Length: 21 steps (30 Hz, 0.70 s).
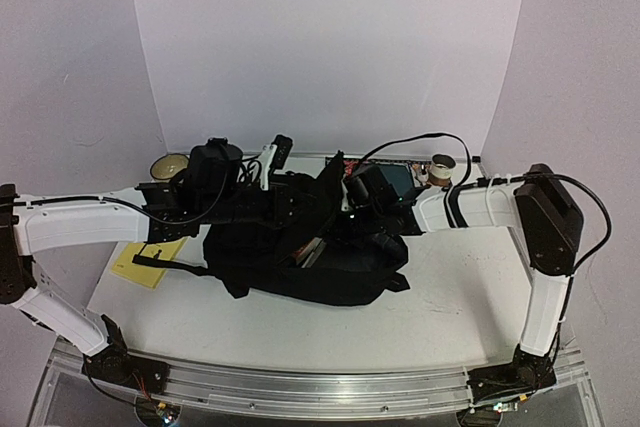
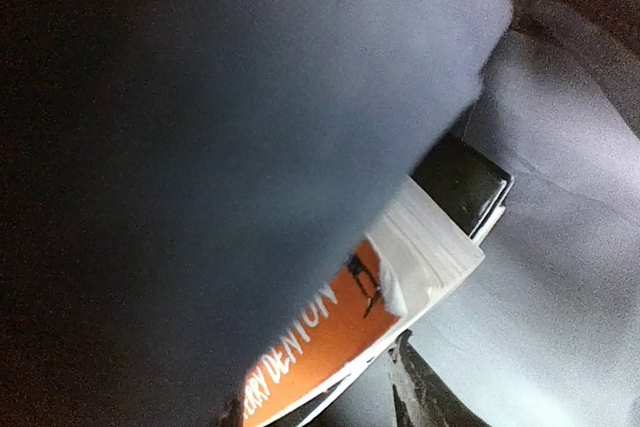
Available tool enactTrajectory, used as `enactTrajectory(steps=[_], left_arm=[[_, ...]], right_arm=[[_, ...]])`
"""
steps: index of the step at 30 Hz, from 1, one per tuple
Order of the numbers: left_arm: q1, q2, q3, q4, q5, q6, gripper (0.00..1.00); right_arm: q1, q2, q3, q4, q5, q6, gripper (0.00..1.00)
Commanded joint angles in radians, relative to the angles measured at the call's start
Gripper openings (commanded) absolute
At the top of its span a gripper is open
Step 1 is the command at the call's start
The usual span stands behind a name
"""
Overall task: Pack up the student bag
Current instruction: Place the book in the largest pocket of the bag, then move the book to the corner of the board.
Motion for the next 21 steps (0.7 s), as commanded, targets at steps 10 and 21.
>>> enactTrajectory(steps=[10, 21], left_arm=[[0.008, -0.066, 0.103, -0.202, -0.206, 0.052, 0.76], [0.185, -0.075, 0.145, -0.537, -0.412, 0.045, 0.99]], right_arm=[[-0.006, -0.421, -0.278, -0.205, 0.292, -0.203, 0.7], [-0.016, -0.775, -0.426, -0.434, 0.634, -0.326, 0.96]])
